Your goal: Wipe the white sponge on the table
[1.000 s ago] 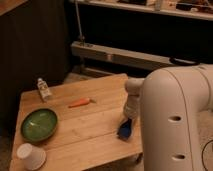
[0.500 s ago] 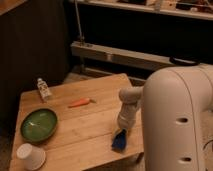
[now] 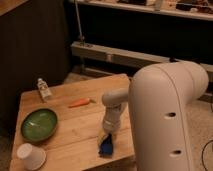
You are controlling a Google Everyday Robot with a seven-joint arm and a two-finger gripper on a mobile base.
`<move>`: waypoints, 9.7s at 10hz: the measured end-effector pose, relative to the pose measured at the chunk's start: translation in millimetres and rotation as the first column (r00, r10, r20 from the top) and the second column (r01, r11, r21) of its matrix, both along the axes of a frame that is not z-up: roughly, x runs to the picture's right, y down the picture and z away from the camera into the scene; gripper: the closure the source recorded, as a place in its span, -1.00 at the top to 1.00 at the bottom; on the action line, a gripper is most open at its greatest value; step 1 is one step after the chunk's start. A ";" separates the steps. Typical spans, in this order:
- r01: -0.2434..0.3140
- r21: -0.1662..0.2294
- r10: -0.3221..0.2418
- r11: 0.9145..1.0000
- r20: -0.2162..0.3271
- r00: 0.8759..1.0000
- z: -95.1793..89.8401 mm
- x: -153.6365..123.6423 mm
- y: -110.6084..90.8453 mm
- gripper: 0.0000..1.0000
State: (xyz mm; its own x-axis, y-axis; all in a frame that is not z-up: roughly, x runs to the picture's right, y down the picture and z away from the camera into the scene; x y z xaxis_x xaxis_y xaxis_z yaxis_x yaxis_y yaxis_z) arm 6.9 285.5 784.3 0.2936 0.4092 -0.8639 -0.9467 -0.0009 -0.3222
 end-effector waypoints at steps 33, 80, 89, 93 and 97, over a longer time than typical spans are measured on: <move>-0.050 0.308 0.027 0.950 0.078 0.997 123.1 -10.8 -199.0 -1.00; -0.003 0.055 -0.014 0.998 0.311 0.950 -22.9 -24.9 6.9 -1.00; -0.087 0.151 0.016 0.985 0.419 0.908 34.5 -50.2 -64.4 -1.00; -0.110 0.140 0.035 0.984 0.452 0.891 61.8 -73.0 -82.3 -1.00; -0.149 0.173 0.065 0.973 0.416 0.907 87.0 -51.9 -116.5 -1.00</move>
